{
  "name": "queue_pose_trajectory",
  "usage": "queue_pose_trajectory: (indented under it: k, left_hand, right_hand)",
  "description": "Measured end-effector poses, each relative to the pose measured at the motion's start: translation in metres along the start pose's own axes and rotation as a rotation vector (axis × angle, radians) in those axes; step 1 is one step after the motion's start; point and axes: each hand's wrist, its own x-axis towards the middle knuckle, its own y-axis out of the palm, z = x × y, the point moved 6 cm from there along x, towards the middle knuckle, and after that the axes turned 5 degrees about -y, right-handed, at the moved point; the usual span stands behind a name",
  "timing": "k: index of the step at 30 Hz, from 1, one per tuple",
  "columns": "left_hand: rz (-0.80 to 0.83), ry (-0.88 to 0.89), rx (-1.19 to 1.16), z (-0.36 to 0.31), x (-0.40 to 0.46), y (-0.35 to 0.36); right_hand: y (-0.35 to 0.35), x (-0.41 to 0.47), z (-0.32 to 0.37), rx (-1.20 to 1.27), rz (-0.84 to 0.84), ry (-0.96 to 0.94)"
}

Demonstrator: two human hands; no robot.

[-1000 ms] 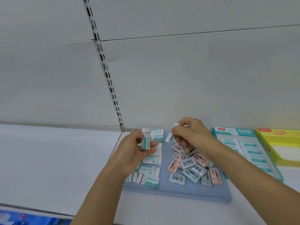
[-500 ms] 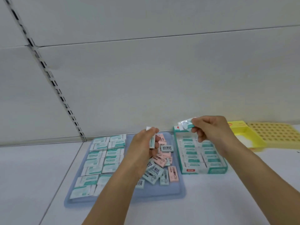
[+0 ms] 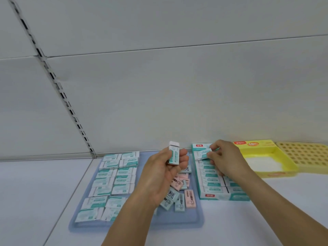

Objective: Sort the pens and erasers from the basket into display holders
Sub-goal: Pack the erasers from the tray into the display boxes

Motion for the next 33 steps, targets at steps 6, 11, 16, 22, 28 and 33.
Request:
queue_pose_trajectory:
  k: [6,11,16,22,28,33]
  left_hand:
    - [0.048,-0.036,-0.124,0.005,-0.001,0.005]
    - [0.032,-0.022,-0.182,0.006,0.004,0.014]
    - [0.066,-0.005,-0.162,0.014,0.014,0.039]
    - [0.034,0.439,1.05,0.001,0.031,0.048]
    - [0.187,0.559,1.962,0.042,0.043,0.048]
    - [0.127,0.604,2.012,0.046,0.043,0.048]
  right_hand:
    - [0.001,-0.012,0.024,-0.63,0.008,-0.255]
    - [-0.02,-0.027,0.053,-0.205,-0.109,-0.369]
    - [-0.017,-0.043,0.09,-0.345,0.044,-0.577]
    - [-0.063,-0.022,0.044,-0.583,-0.026,-0.373]
    - [-0.051,-0.013,0.017,-0.949,0.079,-0.393]
    - [-0.038,-0.01,0.011,-0.964,0.099,-0.44]
